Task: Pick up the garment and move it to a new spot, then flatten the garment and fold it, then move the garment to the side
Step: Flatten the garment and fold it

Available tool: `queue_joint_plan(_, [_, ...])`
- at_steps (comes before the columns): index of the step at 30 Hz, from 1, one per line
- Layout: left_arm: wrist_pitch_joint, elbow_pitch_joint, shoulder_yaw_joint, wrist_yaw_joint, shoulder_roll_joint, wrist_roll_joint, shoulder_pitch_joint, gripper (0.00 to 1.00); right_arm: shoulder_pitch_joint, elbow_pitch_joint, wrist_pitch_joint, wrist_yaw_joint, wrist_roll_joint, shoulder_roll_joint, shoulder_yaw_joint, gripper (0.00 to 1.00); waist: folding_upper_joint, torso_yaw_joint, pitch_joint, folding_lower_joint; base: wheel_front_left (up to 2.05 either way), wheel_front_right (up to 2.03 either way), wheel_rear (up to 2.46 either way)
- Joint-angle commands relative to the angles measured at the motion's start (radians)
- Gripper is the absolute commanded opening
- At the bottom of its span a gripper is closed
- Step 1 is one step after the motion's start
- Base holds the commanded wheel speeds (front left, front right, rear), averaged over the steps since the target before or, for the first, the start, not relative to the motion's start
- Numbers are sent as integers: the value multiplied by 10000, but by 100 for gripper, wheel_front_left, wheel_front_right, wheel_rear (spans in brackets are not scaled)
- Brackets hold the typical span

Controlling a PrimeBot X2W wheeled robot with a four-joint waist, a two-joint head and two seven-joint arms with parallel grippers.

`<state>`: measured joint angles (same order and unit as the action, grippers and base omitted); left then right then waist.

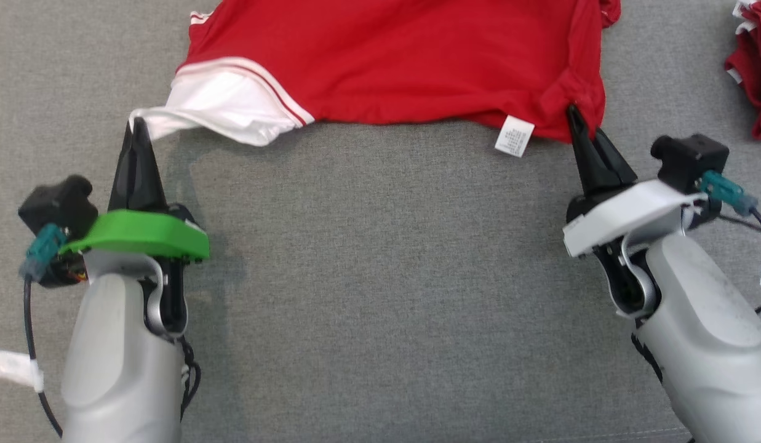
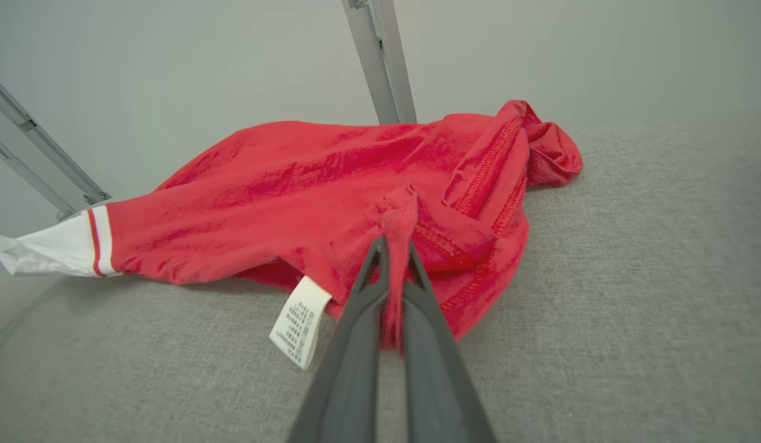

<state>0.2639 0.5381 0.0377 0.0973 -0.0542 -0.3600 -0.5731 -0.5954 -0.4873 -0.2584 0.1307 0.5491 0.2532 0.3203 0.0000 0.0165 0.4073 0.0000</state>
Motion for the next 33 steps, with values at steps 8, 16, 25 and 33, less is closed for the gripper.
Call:
queue_joint_plan(8, [-1,-2504,5,-10,21,390,3584,0,3247,1925,-56,1,-405,333,-771,0,0,447,-1419,0,0,0,0])
queue_joint_plan(16, [-941,-4924,-875,-982,15,-9,6106,0,5652,3102,-57,1,-551,541,-1360,0,0,729,-1909,0,0,0,0])
queue_joint_plan(25, [-1789,-6547,-1052,-1405,-180,87,6603,0,6917,3771,-57,1,-643,105,-2215,0,0,630,-1958,0,0,0,0])
queue_joint_plan(33, [-2058,-5429,-1137,-887,-934,319,4650,0,5683,3197,375,1,-636,-171,-2401,0,0,74,-1449,0,0,0,0])
